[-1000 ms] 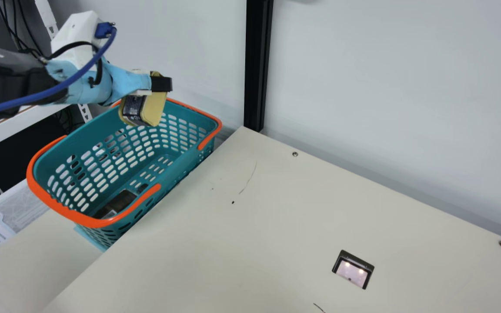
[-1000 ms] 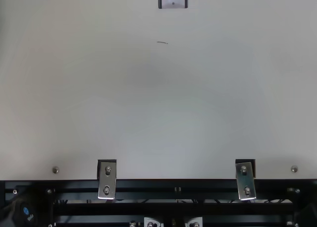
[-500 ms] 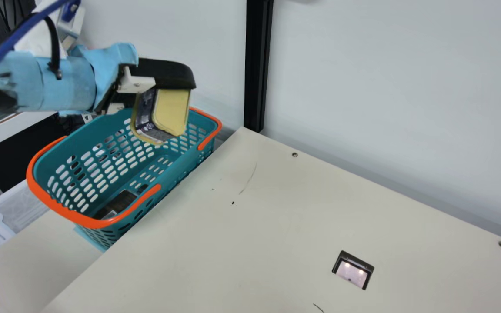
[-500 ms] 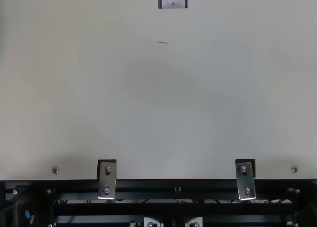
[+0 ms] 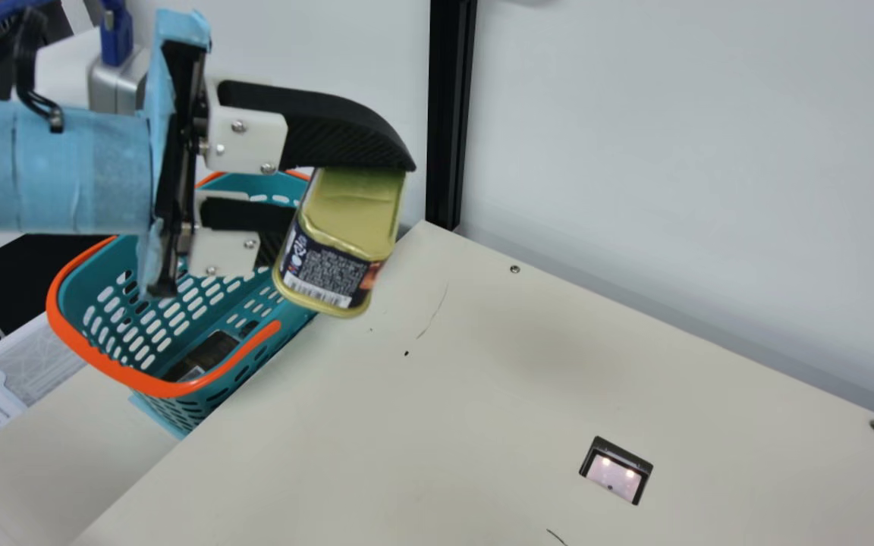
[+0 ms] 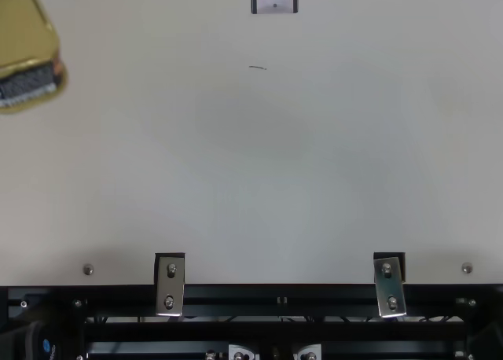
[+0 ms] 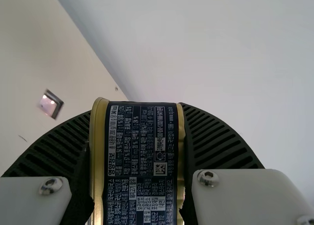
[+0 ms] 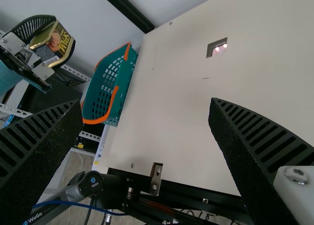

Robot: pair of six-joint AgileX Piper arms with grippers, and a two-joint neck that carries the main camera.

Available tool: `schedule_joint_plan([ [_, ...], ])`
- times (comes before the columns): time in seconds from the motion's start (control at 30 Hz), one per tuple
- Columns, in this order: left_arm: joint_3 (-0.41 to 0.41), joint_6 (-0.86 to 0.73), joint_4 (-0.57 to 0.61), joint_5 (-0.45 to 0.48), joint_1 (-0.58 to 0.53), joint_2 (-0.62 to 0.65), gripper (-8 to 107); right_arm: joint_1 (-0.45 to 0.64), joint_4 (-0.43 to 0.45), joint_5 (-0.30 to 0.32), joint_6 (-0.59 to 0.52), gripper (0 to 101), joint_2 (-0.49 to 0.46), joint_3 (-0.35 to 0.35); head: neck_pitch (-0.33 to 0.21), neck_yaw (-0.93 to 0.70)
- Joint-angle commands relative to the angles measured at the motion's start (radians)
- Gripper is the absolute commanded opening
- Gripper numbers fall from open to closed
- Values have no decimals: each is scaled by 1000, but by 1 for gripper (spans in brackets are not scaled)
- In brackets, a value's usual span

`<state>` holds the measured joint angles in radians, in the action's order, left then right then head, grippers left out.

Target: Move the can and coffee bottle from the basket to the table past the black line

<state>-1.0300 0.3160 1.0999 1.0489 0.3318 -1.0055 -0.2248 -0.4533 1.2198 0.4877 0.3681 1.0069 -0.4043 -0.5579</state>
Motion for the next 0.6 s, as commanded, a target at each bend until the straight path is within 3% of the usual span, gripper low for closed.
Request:
schedule_joint_plan([
  [0.0,7,101,13,11,-16,8,10,0,0,0,0,101,0,0,-31,-17],
  [0.33,31,338,44,45,-108,60,10,0,0,0,0,101,0,0,-31,-17],
  [0.57,20,503,33,19,-185,89,10,0,0,0,0,101,0,0,-31,-17],
])
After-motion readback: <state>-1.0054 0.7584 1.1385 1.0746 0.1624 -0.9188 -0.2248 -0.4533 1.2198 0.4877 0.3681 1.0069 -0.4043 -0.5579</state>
